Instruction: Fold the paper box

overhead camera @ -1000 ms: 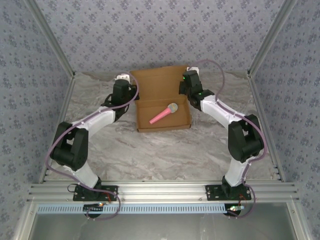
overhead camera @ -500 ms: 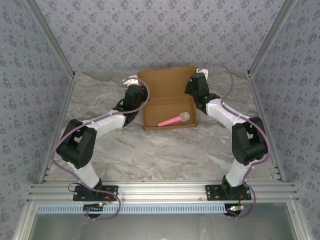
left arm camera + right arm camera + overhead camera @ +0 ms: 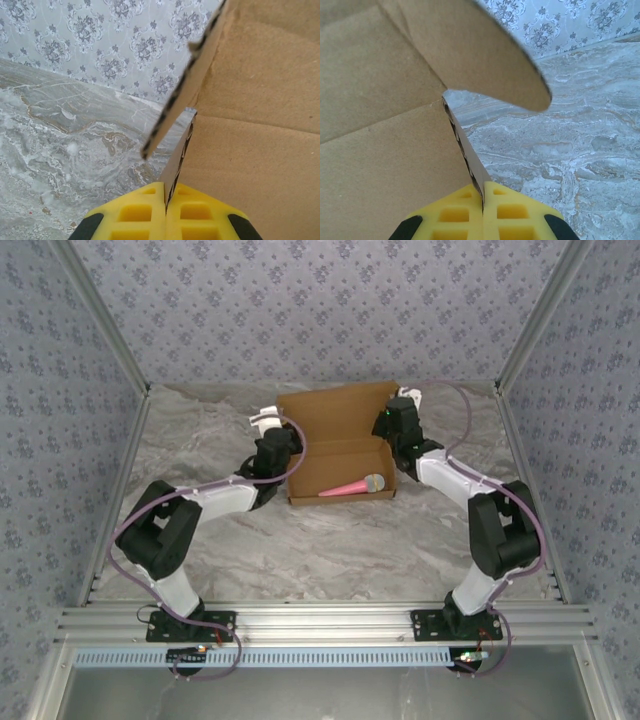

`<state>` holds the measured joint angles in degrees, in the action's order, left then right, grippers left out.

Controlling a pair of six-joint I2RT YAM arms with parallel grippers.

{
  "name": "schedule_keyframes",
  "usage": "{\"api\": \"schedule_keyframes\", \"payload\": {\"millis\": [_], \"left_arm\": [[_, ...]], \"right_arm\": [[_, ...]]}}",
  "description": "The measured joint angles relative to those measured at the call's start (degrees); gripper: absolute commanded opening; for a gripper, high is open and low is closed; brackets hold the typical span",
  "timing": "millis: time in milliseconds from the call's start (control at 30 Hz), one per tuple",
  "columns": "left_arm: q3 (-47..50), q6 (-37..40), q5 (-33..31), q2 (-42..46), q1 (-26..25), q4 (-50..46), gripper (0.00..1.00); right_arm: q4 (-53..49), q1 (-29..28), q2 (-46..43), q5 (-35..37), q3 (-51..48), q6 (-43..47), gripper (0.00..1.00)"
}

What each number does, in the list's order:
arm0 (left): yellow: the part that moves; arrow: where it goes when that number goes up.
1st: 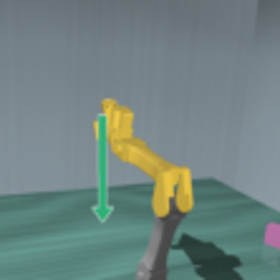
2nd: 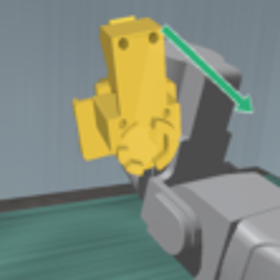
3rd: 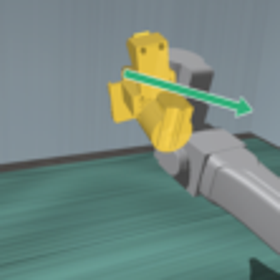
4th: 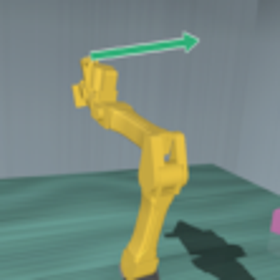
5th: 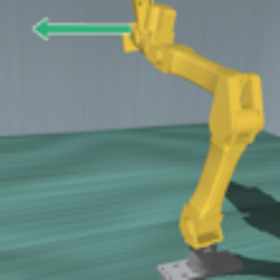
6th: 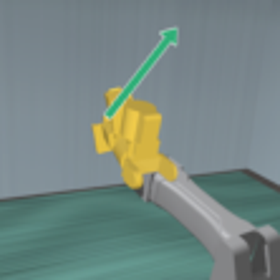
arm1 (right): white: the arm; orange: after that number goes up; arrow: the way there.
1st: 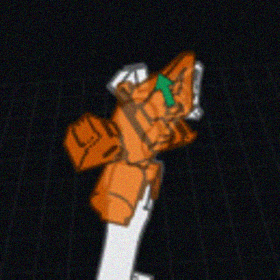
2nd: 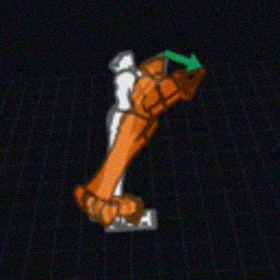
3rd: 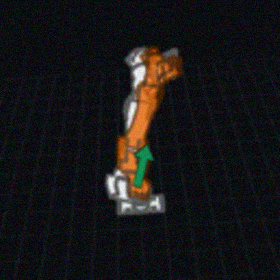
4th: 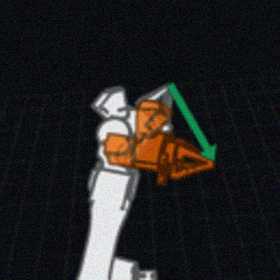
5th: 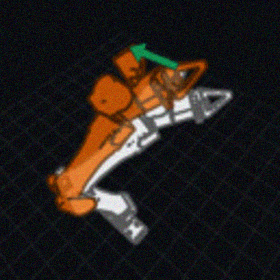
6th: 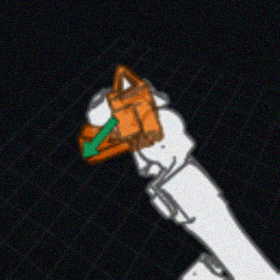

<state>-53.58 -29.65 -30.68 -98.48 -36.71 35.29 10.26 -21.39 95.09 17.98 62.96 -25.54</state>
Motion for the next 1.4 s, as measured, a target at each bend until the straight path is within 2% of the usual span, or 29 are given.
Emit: {"api": "schedule_keyframes", "payload": {"millis": [167, 533, 700, 867, 1033, 1400], "left_arm": [[3.85, 1.62, -2.05, 0.0, -1.64, 7.06, 0.0], [11.28, 10.47, -5.49, -0.11, -5.18, 20.02, 0.01], [13.6, 13.64, -5.4, -0.28, -5.42, 24.2, 0.04], [15.76, 16.2, -4.96, -0.35, -5.44, 27.82, 0.02], [18.1, 18.01, -4.72, -0.68, -5.81, 31.58, 0.02], [21.55, 19.37, -4.57, -0.92, -6.25, 37.07, 0.02]], "right_arm": [[5.11, 0.0, -2.62, -1.29, -5.2, -0.17, 0.07], [14.97, -0.74, -7.39, -0.79, -15.3, 0.31, 0.06], [17.66, -1.46, -8.96, -0.31, -18.38, 1.01, 0.07], [20.28, -2.43, -10.64, 0.37, -21.66, 1.16, 0.08], [21.7, -3.52, -12.37, 0.87, -25.18, 1.4, 0.12], [22.82, -5.57, -16.04, 2.67, -30.1, 1.36, 0.11]]}}
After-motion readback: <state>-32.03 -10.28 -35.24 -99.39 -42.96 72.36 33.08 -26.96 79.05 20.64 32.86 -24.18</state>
